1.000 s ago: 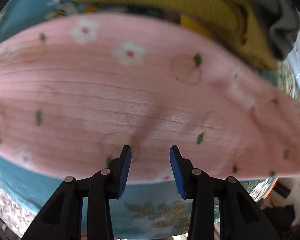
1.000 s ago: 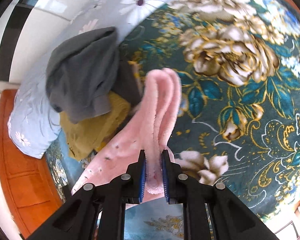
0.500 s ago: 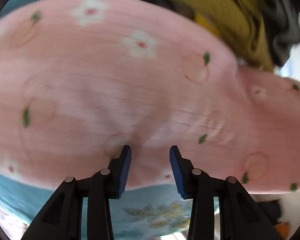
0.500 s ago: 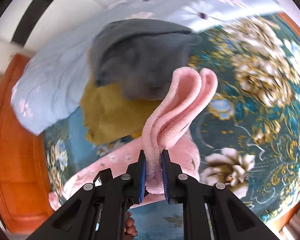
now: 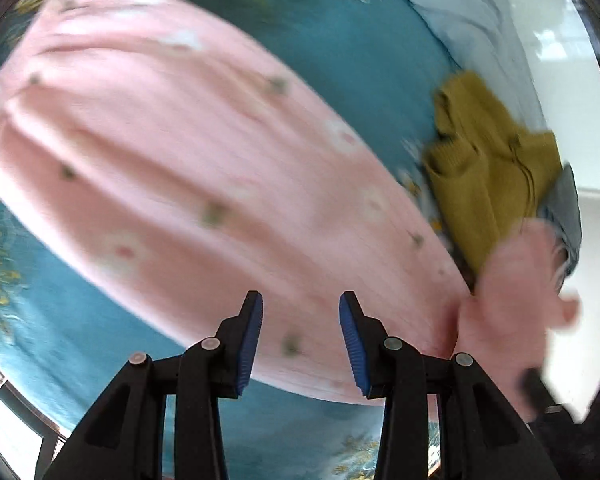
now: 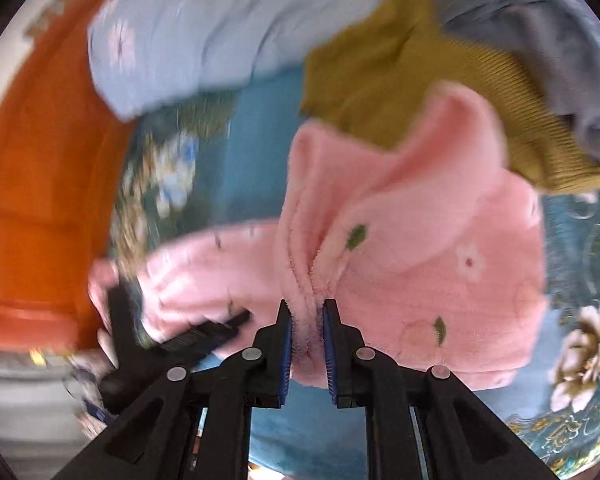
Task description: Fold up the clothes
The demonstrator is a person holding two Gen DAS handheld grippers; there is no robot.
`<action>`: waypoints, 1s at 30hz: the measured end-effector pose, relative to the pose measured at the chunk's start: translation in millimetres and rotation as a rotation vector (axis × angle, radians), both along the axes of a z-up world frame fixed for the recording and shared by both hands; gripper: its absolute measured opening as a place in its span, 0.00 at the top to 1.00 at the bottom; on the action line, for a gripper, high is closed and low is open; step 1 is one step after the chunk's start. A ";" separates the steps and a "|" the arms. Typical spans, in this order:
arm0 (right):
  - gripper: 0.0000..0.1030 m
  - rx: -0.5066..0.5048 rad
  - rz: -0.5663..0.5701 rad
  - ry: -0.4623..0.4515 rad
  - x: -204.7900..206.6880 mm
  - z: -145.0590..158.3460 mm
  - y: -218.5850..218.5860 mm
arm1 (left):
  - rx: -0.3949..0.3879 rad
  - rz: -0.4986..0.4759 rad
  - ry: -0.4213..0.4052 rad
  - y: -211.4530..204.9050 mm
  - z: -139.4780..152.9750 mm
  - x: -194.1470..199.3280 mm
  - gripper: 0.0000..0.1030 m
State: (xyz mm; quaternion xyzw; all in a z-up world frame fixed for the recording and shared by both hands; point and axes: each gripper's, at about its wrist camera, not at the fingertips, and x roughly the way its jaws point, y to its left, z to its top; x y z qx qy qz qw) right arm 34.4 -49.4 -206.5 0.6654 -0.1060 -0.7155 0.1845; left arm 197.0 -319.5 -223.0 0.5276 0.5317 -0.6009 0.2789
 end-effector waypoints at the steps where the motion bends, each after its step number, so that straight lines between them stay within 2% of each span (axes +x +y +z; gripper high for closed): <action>1: 0.85 0.021 0.028 -0.034 4.9 -17.1 -17.3 | 0.001 0.011 -0.008 -4.2 -0.7 9.0 0.61; 5: 0.85 0.110 0.106 -0.102 16.9 -59.3 -54.0 | 0.045 0.067 -0.017 -14.9 -7.5 42.1 0.61; 8: 0.81 0.130 0.148 -0.170 23.8 -82.9 -74.5 | 0.066 0.060 -0.007 -15.3 -9.6 48.4 0.61; 11: 0.80 0.082 0.184 -0.215 31.0 -86.1 -83.7 | 0.087 0.034 0.028 -14.3 -9.5 39.4 0.61; 12: 0.76 0.062 0.192 -0.221 33.3 -84.2 -84.9 | 0.095 0.024 0.044 -13.6 -9.4 34.3 0.59; 13: 0.74 0.068 0.182 -0.212 34.3 -80.5 -82.0 | 0.101 0.010 0.060 -12.6 -9.3 27.8 0.57; 14: 0.72 0.075 0.171 -0.202 35.3 -76.7 -78.8 | 0.108 -0.014 0.084 -10.2 -9.2 16.7 0.51; 15: 0.72 0.078 0.153 -0.199 34.4 -73.1 -75.3 | 0.112 -0.032 0.096 -24.8 -9.4 8.2 0.48; 17: 0.71 0.084 0.089 -0.205 31.7 -66.7 -55.4 | 0.123 -0.093 0.136 -20.7 -12.1 -17.2 0.46; 20: 0.71 0.126 0.015 -0.201 30.5 -55.3 -21.8 | 0.185 -0.141 0.180 -14.5 -25.5 -61.4 0.40; 22: 0.69 0.150 -0.029 -0.193 33.0 -44.4 8.5 | 0.236 -0.135 0.199 -10.9 -40.2 -73.2 0.37; 24: 0.67 0.170 -0.079 -0.193 36.1 -38.3 36.2 | 0.315 -0.103 0.230 -13.0 -49.5 -77.6 0.35; 25: 0.67 0.180 -0.108 -0.195 38.4 -35.9 51.6 | 0.352 -0.087 0.233 -14.7 -63.0 -79.1 0.34; 26: 0.66 0.187 -0.135 -0.203 39.7 -36.2 64.6 | 0.362 -0.083 0.213 -13.2 -69.2 -82.8 0.34; 28: 0.66 0.193 -0.201 -0.228 43.2 -40.7 88.2 | 0.332 -0.104 0.194 -8.2 -67.5 -89.9 0.34; 30: 0.66 0.192 -0.262 -0.251 47.0 -44.0 107.3 | 0.303 -0.136 0.225 0.4 -59.7 -103.3 0.35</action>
